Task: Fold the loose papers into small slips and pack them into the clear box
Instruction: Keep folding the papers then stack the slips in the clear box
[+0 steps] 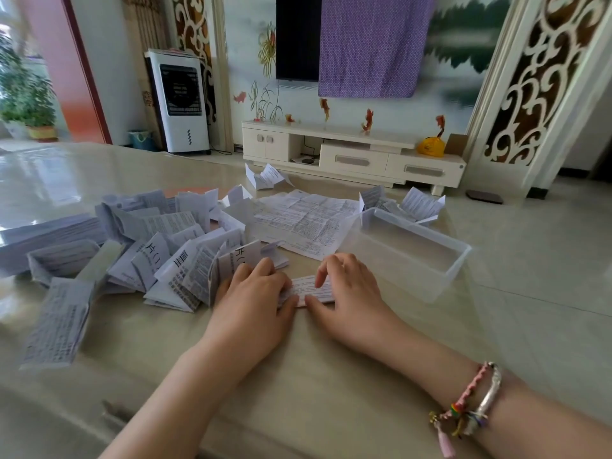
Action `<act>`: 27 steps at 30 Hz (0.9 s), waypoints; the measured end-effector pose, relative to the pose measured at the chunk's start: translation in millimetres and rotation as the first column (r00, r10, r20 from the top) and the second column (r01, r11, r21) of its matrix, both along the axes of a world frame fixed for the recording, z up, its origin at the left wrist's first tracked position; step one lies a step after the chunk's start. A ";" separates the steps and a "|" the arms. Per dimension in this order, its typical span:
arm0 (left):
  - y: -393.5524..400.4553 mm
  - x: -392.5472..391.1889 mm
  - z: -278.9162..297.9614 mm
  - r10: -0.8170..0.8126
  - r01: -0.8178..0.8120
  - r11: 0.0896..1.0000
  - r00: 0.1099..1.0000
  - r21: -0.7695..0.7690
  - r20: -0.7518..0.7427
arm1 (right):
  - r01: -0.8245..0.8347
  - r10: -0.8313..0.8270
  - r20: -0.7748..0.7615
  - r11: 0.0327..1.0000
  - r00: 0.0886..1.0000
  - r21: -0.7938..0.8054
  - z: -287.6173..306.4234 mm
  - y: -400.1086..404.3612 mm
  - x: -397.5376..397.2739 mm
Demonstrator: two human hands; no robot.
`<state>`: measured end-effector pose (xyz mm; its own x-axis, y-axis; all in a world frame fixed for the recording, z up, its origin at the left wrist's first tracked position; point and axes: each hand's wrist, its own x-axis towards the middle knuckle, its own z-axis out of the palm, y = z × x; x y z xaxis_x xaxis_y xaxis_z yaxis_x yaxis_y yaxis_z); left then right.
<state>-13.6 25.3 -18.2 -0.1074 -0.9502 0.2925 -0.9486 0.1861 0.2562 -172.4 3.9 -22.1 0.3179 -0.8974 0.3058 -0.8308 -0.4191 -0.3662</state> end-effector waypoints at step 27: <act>0.9 11.0 -3.8 -0.077 0.076 0.992 0.997 0.098 0.008 | 0.058 -0.053 -0.028 0.983 0.998 0.173 11.7 -2.2 -29.2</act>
<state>-2.6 26.2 -22.1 -0.1837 -0.9630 0.1970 -0.9357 0.2327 0.2651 -201.6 1.6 -10.4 0.2713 -0.9527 0.1372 -0.8602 -0.3039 -0.4094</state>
